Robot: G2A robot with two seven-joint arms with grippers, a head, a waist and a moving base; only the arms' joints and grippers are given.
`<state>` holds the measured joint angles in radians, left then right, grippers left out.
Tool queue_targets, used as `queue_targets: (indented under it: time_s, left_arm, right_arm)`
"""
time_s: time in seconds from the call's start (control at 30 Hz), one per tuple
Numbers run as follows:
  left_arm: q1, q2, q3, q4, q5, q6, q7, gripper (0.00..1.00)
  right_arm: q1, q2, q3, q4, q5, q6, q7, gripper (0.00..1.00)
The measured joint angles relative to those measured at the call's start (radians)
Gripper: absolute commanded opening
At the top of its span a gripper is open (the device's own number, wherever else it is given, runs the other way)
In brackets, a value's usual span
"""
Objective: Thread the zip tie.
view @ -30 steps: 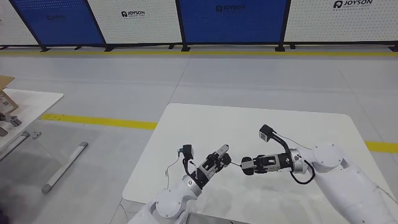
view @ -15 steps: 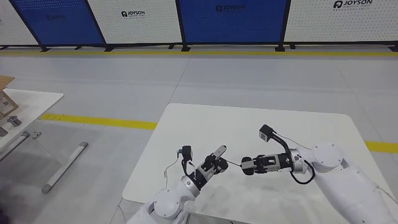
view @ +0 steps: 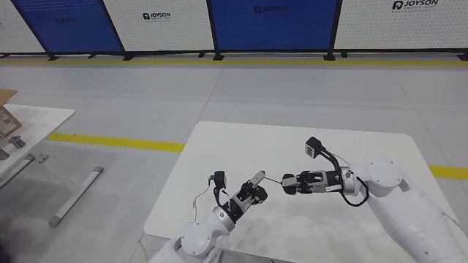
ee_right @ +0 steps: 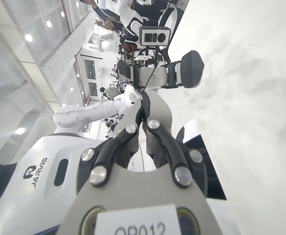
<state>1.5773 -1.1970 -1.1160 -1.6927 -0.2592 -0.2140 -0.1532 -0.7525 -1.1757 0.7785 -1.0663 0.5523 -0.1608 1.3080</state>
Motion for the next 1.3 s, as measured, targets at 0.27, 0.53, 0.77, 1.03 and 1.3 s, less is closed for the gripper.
queue_targets:
  time_s: [0.27, 0.53, 0.77, 1.03, 1.3]
  left_arm:
    - [-0.013, -0.002, -0.001, 0.000, -0.063, -0.005, -0.047, 1.00]
    - [-0.012, 0.000, -0.020, 0.002, -0.130, -0.048, -0.085, 1.00]
    - [-0.023, -0.006, 0.002, 0.007, -0.116, -0.052, -0.057, 1.00]
    - [-0.050, -0.015, 0.036, 0.022, -0.074, -0.054, -0.022, 0.24]
    - [-0.056, -0.018, 0.044, 0.034, -0.048, -0.059, -0.007, 0.01]
  right_arm:
    - [-0.001, 0.000, 0.001, -0.001, 0.000, -0.001, -0.001, 0.00]
    - [-0.001, 0.000, 0.001, -0.001, 0.000, -0.001, -0.001, 0.00]
    - [-0.001, 0.000, 0.001, -0.001, 0.000, -0.001, -0.001, 0.00]
    - [-0.001, 0.000, 0.001, -0.001, 0.000, -0.001, -0.001, 0.00]
    - [-0.001, 0.000, 0.001, -0.001, 0.000, -0.001, -0.001, 0.00]
